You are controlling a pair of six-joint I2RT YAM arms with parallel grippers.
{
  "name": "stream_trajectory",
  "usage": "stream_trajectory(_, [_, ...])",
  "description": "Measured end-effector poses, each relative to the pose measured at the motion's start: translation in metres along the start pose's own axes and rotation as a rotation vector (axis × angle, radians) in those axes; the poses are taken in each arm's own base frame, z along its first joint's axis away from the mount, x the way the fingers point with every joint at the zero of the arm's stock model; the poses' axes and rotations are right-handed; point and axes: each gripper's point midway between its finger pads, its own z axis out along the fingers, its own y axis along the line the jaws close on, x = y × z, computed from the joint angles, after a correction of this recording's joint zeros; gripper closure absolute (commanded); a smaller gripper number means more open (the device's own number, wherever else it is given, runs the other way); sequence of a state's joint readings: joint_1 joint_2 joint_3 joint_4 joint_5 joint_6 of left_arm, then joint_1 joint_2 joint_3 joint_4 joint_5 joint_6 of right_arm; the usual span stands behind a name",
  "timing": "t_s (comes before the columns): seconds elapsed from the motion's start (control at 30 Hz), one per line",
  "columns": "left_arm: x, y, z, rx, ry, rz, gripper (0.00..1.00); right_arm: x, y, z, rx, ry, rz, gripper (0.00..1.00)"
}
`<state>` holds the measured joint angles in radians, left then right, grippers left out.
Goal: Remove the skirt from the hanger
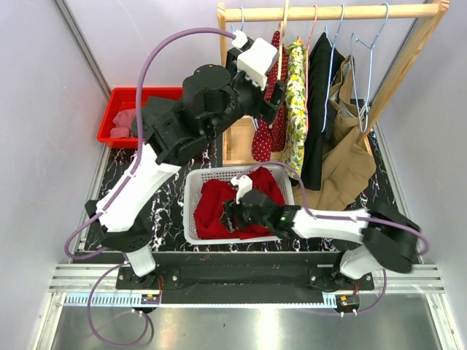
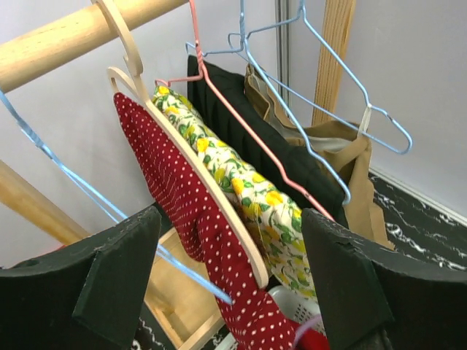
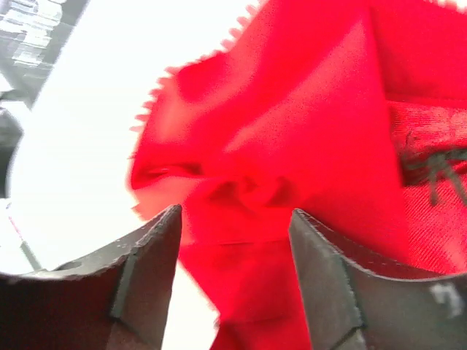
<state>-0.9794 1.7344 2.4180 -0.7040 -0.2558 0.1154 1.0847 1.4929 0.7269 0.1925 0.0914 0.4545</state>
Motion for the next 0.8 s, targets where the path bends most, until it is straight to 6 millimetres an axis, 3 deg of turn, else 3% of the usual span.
stream_trajectory(0.13, [-0.002,0.003,0.014,-0.041,-0.026,-0.009,0.13,-0.03,0.034,-0.05,-0.116,-0.1,-0.018,0.16])
stream_trajectory(0.27, [-0.002,0.008,0.032,-0.105,-0.057,-0.019,0.14,-0.067,0.063,-0.1,-0.234,-0.224,-0.022,0.16])
stream_trajectory(0.37, [0.005,0.008,0.05,-0.134,-0.063,-0.014,0.16,-0.079,0.075,-0.127,-0.285,-0.273,-0.03,0.17])
stream_trajectory(0.53, [0.028,0.007,0.078,-0.156,-0.038,-0.003,0.2,-0.087,0.082,-0.158,-0.33,-0.316,-0.03,0.18])
stream_trajectory(0.7, [0.044,0.023,0.093,-0.195,-0.013,0.002,0.2,-0.095,0.081,-0.19,-0.363,-0.37,-0.022,0.18])
stream_trajectory(0.8, [0.05,0.035,0.099,-0.222,-0.01,-0.006,0.33,-0.103,0.08,-0.214,-0.389,-0.418,-0.01,0.2])
